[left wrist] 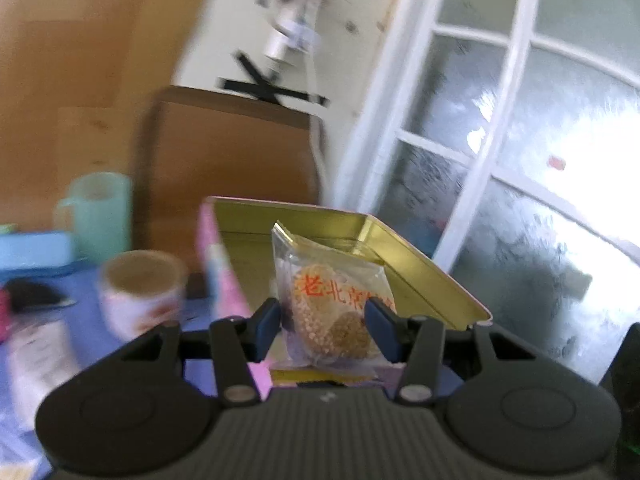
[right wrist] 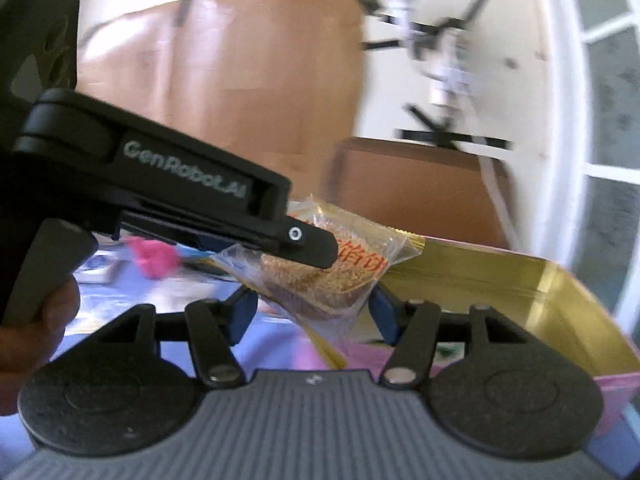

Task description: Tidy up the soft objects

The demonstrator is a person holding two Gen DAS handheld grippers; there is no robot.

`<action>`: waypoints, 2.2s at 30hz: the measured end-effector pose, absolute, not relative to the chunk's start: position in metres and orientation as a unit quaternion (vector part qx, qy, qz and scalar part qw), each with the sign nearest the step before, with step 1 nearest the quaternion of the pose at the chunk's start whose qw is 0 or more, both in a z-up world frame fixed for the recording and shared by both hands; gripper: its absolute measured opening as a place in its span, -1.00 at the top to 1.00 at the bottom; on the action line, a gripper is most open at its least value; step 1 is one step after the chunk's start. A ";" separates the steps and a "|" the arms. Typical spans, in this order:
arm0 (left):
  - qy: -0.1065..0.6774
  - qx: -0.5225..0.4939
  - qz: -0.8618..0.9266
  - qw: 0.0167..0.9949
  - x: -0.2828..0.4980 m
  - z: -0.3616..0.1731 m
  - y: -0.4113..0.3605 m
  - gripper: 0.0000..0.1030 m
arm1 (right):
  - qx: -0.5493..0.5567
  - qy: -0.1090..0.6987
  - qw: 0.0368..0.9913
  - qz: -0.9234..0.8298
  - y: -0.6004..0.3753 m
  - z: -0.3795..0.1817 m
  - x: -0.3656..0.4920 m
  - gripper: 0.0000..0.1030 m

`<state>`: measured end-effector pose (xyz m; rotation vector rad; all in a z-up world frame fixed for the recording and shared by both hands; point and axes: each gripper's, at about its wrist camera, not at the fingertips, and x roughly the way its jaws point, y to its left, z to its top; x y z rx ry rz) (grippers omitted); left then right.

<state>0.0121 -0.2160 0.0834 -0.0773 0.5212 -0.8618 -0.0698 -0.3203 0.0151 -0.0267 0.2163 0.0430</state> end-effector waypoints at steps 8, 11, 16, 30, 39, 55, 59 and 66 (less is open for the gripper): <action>0.235 0.040 -0.386 0.891 0.016 0.068 -0.298 -0.20 | 0.031 0.147 0.976 -0.159 -0.395 -0.015 -0.036 -0.39; 0.231 0.038 -0.380 0.895 0.010 0.068 -0.283 -0.20 | 0.051 0.124 0.976 -0.174 -0.405 -0.013 -0.056 -0.37; 0.219 0.024 -0.360 0.907 -0.007 0.065 -0.224 -0.22 | 0.073 0.093 0.981 -0.151 -0.396 -0.007 -0.074 -0.36; 0.251 -0.031 -0.121 0.960 0.007 0.019 -0.019 -0.22 | 0.031 0.149 0.981 0.122 -0.254 0.017 -0.024 -0.06; 0.215 -0.088 -0.134 0.963 0.005 0.016 0.003 -0.27 | 0.048 0.246 0.959 0.134 -0.173 0.048 0.146 -0.07; 0.225 -0.143 -0.145 0.953 0.014 0.011 0.016 -0.31 | -0.283 0.382 0.866 0.156 -0.053 -0.003 0.260 -0.56; 0.224 -0.149 -0.142 0.953 0.014 0.010 0.018 -0.40 | -0.315 0.345 0.870 0.159 -0.040 -0.004 0.242 -0.05; 0.214 -0.159 -0.127 0.955 0.012 0.012 0.023 -0.46 | -0.282 0.328 0.882 0.185 -0.046 0.031 0.198 0.95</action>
